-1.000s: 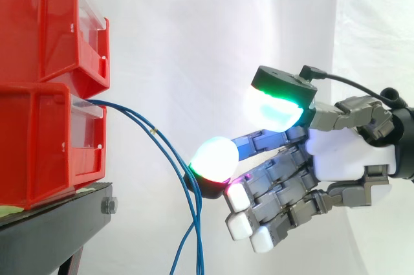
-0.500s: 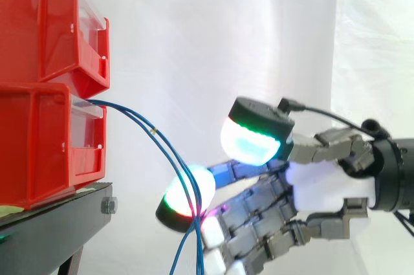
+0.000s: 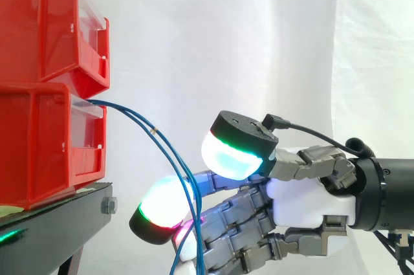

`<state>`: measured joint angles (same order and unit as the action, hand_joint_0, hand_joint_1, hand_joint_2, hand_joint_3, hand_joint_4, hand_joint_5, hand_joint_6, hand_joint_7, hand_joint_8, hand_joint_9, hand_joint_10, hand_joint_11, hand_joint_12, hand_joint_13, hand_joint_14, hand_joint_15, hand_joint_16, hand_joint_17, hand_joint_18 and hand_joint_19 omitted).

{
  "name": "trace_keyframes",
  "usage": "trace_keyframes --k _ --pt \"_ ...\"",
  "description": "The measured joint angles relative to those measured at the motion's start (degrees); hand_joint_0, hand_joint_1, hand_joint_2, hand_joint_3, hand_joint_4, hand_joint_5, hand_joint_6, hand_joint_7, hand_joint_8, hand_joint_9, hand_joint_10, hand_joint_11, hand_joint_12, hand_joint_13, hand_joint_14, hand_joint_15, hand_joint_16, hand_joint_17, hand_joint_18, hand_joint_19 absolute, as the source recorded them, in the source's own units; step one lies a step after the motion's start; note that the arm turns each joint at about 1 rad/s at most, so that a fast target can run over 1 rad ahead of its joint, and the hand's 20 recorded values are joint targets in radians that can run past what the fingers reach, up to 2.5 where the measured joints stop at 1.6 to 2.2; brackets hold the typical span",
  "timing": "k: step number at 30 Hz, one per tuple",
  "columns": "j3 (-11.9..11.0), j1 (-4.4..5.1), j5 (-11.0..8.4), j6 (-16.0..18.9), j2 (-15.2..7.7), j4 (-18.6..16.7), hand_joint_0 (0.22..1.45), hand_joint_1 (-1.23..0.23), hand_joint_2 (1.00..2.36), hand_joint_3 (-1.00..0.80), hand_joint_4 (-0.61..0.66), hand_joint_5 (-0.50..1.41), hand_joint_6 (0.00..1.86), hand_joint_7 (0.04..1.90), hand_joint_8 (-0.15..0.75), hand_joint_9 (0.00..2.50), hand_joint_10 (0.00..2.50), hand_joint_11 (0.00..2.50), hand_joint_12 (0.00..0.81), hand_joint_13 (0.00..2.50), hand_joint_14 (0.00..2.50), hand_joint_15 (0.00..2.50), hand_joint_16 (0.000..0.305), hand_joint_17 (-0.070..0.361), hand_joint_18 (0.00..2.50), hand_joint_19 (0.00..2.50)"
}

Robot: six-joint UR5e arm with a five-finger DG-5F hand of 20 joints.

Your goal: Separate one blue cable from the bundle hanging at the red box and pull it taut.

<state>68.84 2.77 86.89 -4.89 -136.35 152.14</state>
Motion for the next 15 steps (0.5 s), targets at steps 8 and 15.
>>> trace_keyframes --k 8,15 --pt "0.0 0.32 0.91 0.0 -0.1 -2.3 0.59 -0.63 1.0 -0.48 0.28 -0.18 0.5 1.01 0.345 0.7 0.01 0.64 0.415 0.65 0.01 0.36 0.054 0.122 0.66 0.44" --pt "-0.1 0.47 1.9 0.3 -0.1 -3.4 0.59 -0.63 1.0 -0.48 0.29 -0.18 0.5 1.01 0.345 0.7 0.01 0.63 0.413 0.66 0.01 0.37 0.053 0.12 0.68 0.45"
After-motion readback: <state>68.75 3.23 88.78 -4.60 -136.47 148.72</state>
